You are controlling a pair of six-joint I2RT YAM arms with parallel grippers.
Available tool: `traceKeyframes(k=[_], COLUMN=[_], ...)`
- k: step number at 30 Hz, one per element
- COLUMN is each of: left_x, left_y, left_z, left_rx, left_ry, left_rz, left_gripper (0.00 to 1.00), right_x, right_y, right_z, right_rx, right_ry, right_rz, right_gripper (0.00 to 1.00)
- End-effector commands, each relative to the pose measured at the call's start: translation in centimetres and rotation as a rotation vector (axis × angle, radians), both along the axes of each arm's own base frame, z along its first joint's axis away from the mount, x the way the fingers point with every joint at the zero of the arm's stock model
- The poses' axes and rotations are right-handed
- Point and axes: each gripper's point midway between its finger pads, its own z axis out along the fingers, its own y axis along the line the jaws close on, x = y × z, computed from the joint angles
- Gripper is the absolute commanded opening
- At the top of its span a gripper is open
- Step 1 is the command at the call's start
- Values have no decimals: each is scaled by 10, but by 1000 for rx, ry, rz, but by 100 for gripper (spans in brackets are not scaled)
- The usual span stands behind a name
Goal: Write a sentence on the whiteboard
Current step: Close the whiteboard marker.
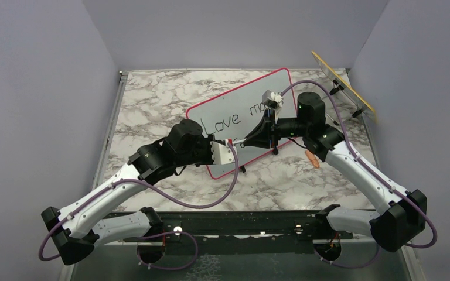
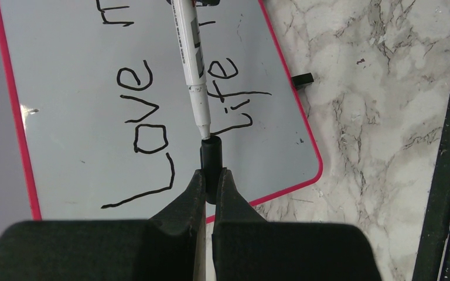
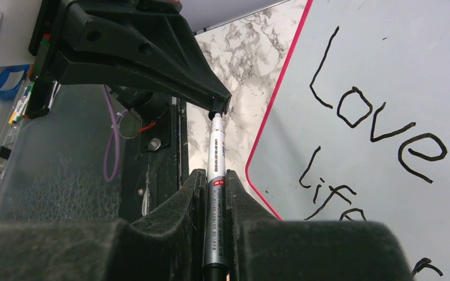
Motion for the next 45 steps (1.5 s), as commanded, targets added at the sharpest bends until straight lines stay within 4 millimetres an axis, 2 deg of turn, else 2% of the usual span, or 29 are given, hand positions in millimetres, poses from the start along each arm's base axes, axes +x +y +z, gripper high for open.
traceKeyframes(k=[1, 9, 19, 26, 33, 45], left_x=[-9, -4, 4, 15, 5, 1], left_y=[-17, -27, -28, -23, -31, -60], left_z=[19, 25, 51, 43, 34, 59], left_rx=[-56, -73, -191, -179, -149, -220], left_ry=[8, 39, 22, 35, 35, 9], left_rz=[-72, -49, 34, 127, 24, -93], left_gripper=[0, 0, 0, 0, 0, 0], right_x=[0, -1, -5, -8, -7, -5], right_y=[2, 1, 0, -2, -1, 8], right_z=[0, -3, -10, -11, -10, -17], right_rx=[-5, -20, -31, -36, -38, -67], right_ry=[-6, -15, -4, -10, 4, 52], right_rz=[11, 24, 31, 36, 36, 40], right_gripper=[1, 1, 1, 1, 1, 1])
